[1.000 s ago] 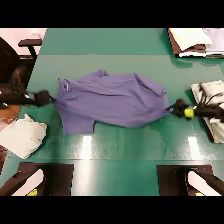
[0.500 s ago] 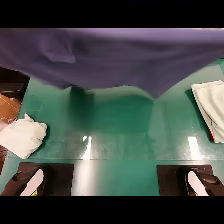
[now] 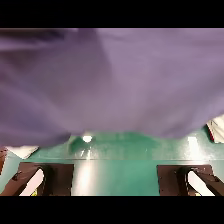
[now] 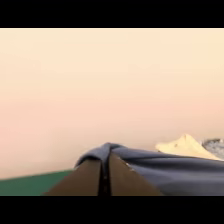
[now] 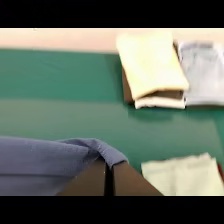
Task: Fold the shirts.
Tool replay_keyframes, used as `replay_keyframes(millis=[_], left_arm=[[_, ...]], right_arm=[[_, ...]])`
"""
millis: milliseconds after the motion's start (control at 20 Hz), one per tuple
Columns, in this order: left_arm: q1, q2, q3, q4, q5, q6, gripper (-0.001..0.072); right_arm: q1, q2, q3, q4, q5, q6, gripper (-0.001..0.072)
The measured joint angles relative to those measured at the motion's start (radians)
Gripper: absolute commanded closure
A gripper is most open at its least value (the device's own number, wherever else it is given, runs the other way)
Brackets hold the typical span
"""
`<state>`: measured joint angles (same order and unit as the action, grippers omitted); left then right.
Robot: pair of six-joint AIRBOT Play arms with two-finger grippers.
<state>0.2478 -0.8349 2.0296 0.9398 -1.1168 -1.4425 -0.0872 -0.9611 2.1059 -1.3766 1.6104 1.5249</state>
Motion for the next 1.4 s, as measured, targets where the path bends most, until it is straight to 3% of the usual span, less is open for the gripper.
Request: replay_keyframes(millis=[250,500,800,1000,1150,1400], left_arm=[[-0.006,-0.116,-0.364,-0.006,-0.103,-0.015,0.0681],[-0.108,-0.385,-0.603,0.027,-0.061,0.030,0.0681],[-0.159,-0.760,-0.451,0.063,0.023,0.017,0.0680],[-0.165,-0.866,-0.323,0.072,0.025,0.011,0.0680],[-0.166,-0.891,-0.286,0.098,-0.054,0.016,0.0681],[-0.173,-0.903,-0.350,0.207,-0.211,0.026,0.0679]], right_arm=[[0.025,-0.170,-0.246,-0.019,0.039,0.002,0.0693],[0.080,-0.441,-0.362,-0.035,-0.011,-0.024,0.0693],[0.083,-0.724,-0.314,-0.029,-0.112,-0.033,0.0693],[0.078,-0.835,-0.159,-0.013,-0.127,-0.035,0.0693],[0.080,-0.845,-0.140,-0.010,-0.127,-0.035,0.0693],[0.081,-0.746,-0.367,0.000,-0.148,-0.035,0.0691]])
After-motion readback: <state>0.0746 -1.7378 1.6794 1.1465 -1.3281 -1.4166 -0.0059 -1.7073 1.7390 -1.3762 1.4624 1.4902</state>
